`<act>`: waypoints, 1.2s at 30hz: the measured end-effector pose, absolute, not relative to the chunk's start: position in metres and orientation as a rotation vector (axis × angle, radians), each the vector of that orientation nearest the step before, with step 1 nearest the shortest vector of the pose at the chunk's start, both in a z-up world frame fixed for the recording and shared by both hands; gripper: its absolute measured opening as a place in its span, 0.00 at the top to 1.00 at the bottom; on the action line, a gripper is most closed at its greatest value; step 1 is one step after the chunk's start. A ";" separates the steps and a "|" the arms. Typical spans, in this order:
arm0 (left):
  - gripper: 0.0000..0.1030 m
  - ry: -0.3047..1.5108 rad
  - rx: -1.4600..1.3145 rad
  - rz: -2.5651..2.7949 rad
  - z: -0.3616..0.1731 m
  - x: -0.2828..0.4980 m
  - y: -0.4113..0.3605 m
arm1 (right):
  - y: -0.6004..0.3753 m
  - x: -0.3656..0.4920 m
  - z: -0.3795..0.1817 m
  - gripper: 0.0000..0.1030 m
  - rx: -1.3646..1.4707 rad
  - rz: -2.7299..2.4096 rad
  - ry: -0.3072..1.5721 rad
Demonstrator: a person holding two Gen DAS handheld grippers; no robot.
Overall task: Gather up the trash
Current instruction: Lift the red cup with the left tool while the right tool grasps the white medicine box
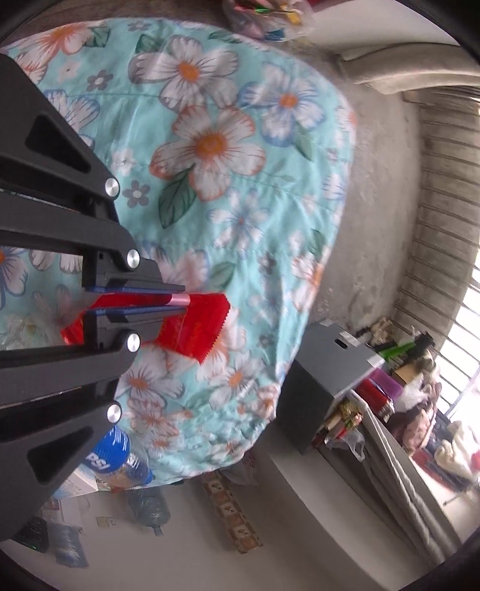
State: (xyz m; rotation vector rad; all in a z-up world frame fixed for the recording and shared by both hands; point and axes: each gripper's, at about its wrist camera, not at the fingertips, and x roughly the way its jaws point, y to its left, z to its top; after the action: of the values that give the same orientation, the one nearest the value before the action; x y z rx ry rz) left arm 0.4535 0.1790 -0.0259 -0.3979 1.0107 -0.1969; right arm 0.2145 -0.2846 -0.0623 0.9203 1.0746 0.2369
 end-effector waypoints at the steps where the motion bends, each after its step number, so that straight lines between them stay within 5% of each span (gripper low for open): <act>1: 0.97 0.982 -0.376 -0.200 -0.018 0.450 0.176 | -0.287 0.214 -0.062 0.27 0.934 0.242 1.071; 13: 0.98 0.664 -0.229 -0.235 0.081 0.381 0.165 | -0.285 0.229 -0.066 0.46 1.078 0.310 1.034; 22: 0.98 0.511 -0.233 -0.358 0.125 0.303 0.141 | -0.271 0.240 -0.042 0.44 1.150 0.417 0.949; 32: 0.98 0.487 -0.291 -0.376 0.111 0.248 0.118 | -0.235 0.275 -0.066 0.43 1.164 0.416 1.049; 36: 0.98 0.521 -0.367 -0.398 0.098 0.228 0.114 | -0.233 0.277 -0.073 0.71 1.146 0.375 1.057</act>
State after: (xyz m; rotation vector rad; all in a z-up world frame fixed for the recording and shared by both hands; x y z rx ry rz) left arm 0.2278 0.1137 0.0984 -0.3665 0.5205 -0.3980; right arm 0.2772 -0.2333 -0.0729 1.1458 1.0570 0.3750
